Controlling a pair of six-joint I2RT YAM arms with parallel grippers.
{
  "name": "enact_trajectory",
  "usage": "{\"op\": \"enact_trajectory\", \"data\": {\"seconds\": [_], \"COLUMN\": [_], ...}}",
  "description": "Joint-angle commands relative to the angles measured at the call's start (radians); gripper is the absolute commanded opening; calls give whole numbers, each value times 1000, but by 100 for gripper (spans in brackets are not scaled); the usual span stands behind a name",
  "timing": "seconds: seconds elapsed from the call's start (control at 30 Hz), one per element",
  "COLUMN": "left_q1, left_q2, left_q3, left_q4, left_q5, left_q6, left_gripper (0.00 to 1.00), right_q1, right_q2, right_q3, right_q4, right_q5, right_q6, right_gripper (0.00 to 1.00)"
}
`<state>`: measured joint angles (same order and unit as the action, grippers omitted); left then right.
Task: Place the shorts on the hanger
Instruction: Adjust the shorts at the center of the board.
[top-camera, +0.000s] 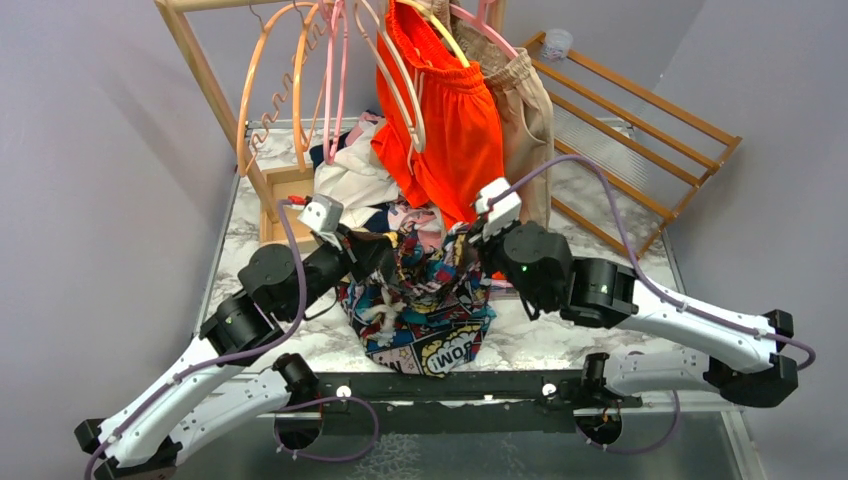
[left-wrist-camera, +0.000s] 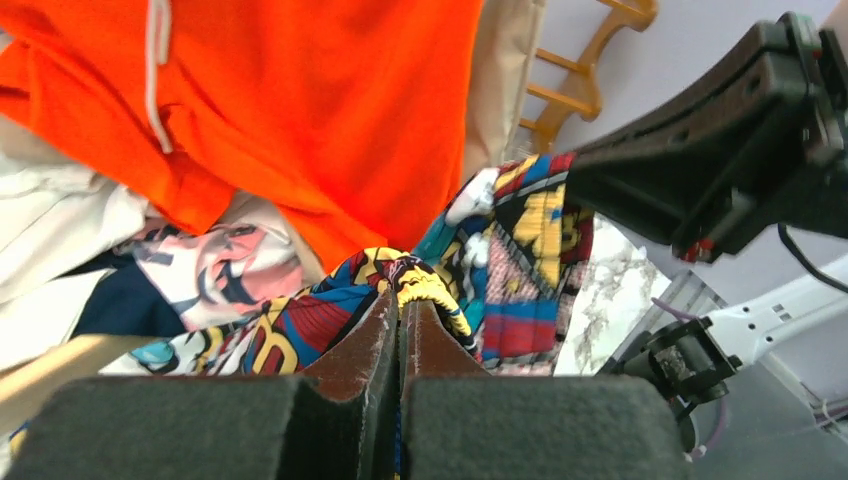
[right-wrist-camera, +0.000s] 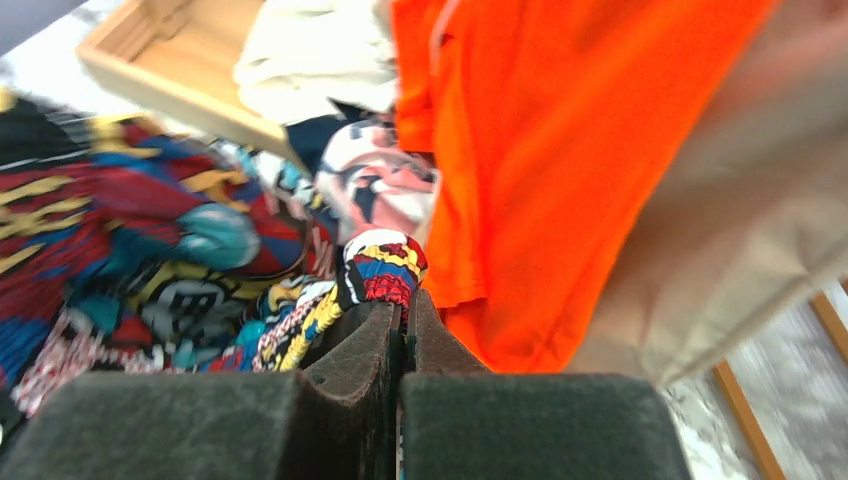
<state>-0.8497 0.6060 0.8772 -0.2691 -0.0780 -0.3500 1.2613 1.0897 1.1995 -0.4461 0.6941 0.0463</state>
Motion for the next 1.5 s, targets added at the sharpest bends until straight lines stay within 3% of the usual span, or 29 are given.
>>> {"op": "enact_trajectory", "data": {"seconds": [0.0,0.3,0.63,0.67,0.8,0.87,1.23,1.47], "left_q1": [7,7,7,7,7,7,8,7], "left_q2": [-67,-54,-53,-51,-39,-35,-17,5], "left_q3": [4,-210,-397,-405,-413,-413,-416,-418], "left_q4": [-27,-158,-200,-201,-222,-237,-263,-261], "left_q5": [-149,-357,-452,-454,-471,-488,-549,-565], "left_q6": [-75,-358,-657,-674,-715,-737,-842,-845], "left_gripper": [0,0,0,0,0,0,0,0], "right_q1": [-107,-253,-266,-265,-265,-266,-265,-265], "right_q2": [-55,58,209,216,197,178,27,-121], "right_q3": [40,-130,-217,-216,-223,-227,-316,-470], "right_q4": [-38,-16,50,50,54,42,-115,-199], "right_q5": [-29,-255,-356,-366,-399,-412,-610,-745], "right_q6": [120,296,438,441,443,445,510,614], "right_gripper": [1,1,1,6,40,48,68,71]}}
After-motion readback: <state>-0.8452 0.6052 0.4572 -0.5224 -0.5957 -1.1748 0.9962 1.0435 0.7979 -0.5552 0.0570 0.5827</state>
